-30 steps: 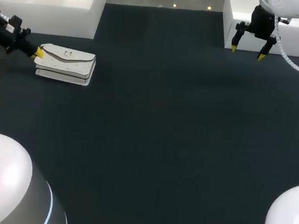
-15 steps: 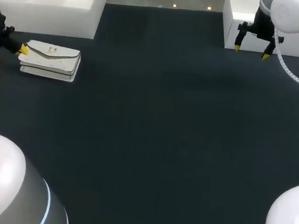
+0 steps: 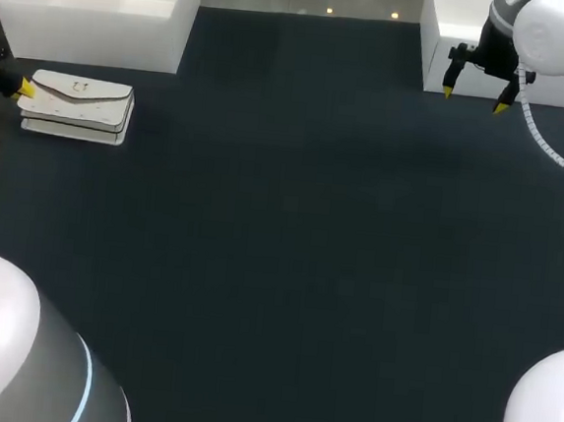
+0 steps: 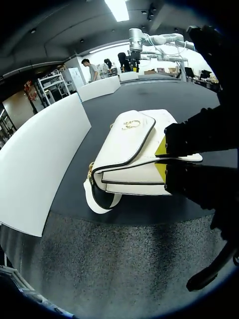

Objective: Pick up the bag, open it, inspect its contents, close it, and place it on the opposite side

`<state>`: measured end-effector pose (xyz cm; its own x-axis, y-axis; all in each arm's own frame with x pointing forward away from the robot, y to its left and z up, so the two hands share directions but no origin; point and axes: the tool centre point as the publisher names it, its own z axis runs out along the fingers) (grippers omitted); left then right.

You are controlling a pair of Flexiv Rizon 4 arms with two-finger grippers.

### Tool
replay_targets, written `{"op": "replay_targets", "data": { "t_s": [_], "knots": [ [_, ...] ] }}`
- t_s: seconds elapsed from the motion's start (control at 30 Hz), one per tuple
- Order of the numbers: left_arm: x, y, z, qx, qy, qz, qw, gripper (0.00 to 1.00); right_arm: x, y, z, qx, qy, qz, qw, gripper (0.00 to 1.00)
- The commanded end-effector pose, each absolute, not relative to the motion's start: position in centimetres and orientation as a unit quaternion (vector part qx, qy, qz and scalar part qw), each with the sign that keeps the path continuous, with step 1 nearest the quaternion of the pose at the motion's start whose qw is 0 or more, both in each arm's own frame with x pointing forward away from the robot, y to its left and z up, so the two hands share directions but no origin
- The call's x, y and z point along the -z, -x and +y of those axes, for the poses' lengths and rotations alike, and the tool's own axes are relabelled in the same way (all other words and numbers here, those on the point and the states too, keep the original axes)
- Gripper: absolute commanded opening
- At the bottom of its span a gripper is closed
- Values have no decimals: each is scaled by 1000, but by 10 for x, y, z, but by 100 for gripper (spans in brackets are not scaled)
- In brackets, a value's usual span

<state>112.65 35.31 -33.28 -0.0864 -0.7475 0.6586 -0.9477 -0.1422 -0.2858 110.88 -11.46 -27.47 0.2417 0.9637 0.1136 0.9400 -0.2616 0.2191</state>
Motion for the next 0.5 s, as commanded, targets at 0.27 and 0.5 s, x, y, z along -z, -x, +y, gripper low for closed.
{"op": "replay_targets", "data": {
  "t_s": [0.27, 0.5],
  "knots": [
    [341, -1150, 358, -344, -629, -658, 228, 0, 275, -1108, -114, -113, -787, 604, 55, 100],
    [337, -1147, 355, -348, -631, -656, 225, 49, 275, -1108, -114, -113, -787, 604, 55, 100]
  ]
}}
